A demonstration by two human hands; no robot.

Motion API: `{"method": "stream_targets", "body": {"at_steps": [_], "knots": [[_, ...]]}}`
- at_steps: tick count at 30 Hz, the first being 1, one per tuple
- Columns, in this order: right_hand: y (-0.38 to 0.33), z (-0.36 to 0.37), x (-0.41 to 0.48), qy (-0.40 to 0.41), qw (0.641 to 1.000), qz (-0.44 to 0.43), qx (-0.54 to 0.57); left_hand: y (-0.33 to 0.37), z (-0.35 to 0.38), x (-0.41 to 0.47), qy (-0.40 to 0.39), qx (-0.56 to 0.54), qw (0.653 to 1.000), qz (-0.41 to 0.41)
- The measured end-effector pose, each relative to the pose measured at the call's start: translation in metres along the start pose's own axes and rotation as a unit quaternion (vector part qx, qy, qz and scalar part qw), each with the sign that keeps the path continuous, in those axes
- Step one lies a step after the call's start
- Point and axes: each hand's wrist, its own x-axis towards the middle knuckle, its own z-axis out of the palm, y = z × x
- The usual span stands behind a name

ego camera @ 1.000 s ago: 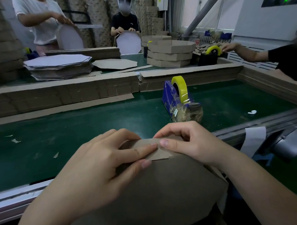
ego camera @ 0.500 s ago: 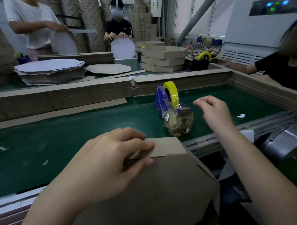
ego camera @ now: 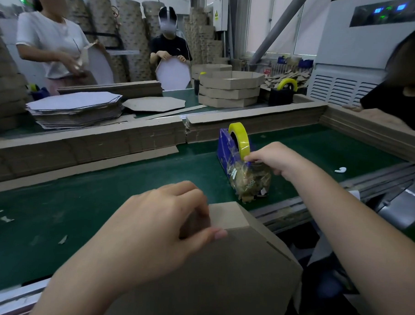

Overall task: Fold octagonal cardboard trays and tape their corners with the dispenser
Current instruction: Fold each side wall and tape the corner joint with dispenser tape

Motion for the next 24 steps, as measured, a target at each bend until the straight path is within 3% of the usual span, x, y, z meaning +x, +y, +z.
{"method": "stream_targets", "body": {"at_steps": [5, 11, 20, 24], "knots": [[-0.001, -0.011, -0.001, -0.015, 0.985, 0.05, 0.167, 0.002, -0.001, 0.005, -0.021, -0.002, 1.0, -0.009], [-0.007, -0.011, -0.008, -0.031, 0.97, 0.115, 0.213, 0.02, -0.012, 0.042, -0.058, 0.022, 0.998, 0.016], [0.0, 0.008, -0.021, 0.052, 0.945, 0.055, 0.318, 0.015, 0.02, 0.193, -0.177, 0.198, 0.964, -0.001], [0.005, 0.013, -0.02, 0.074, 0.939, 0.043, 0.333, 0.008, 0.05, 0.211, -0.192, 0.193, 0.962, -0.032]]}}
